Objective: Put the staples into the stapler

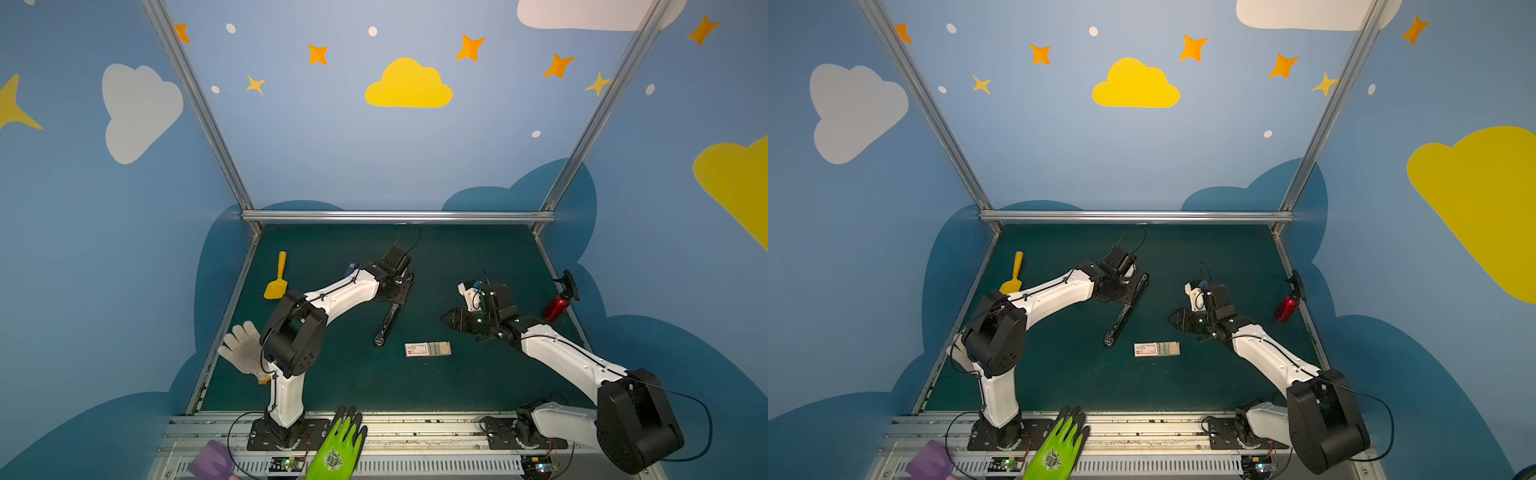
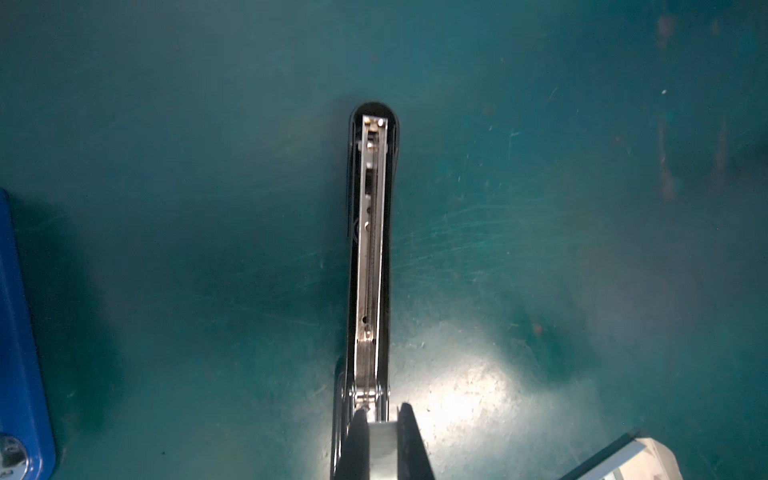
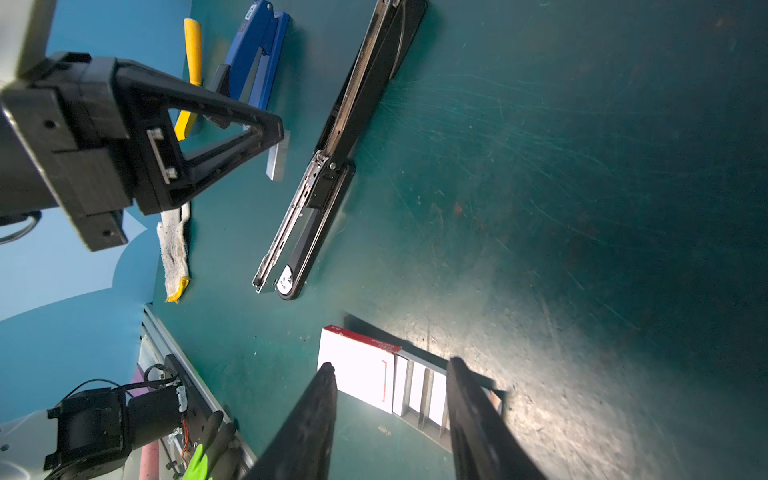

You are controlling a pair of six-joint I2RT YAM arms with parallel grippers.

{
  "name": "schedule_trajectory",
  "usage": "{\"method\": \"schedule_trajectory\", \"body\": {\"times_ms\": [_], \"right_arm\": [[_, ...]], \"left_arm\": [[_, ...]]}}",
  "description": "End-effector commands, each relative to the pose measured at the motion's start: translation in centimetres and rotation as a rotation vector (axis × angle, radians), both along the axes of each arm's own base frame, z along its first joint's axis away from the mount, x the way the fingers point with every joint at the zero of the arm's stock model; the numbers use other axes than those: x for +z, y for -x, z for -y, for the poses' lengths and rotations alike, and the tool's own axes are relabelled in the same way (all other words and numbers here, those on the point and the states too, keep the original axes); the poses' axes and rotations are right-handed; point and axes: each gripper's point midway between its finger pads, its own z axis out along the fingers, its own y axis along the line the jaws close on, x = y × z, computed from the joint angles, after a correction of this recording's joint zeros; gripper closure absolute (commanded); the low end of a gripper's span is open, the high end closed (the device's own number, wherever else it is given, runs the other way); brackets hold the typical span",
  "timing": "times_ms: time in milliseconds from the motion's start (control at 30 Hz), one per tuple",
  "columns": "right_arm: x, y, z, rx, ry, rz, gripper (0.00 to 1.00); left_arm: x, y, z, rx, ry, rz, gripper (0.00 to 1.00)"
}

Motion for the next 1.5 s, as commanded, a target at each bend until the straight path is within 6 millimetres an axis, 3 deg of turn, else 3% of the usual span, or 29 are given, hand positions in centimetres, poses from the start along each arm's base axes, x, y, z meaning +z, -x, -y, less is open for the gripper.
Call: {"method": "schedule_trajectory", "body": {"times_ms": [0, 700, 1467], "right_arm": [[0.5, 0.0, -0.1, 0.005, -0.011, 0.012, 0.56], [0.8, -0.1, 0.2, 0.004, 0.002, 0.023, 0.56], [0.4, -0.1, 0.2, 0.006, 0.005, 0.01, 0.56]], "left_arm": [[-0.1, -0.5, -0.1, 0.009, -0.017, 0.026, 0.93], [-3.3, -0.2, -0.7, 0.003, -0.048, 0.02, 0.93], [-3.4, 0.0, -0.1, -0.013, -0.044, 0.016, 0.94]]}}
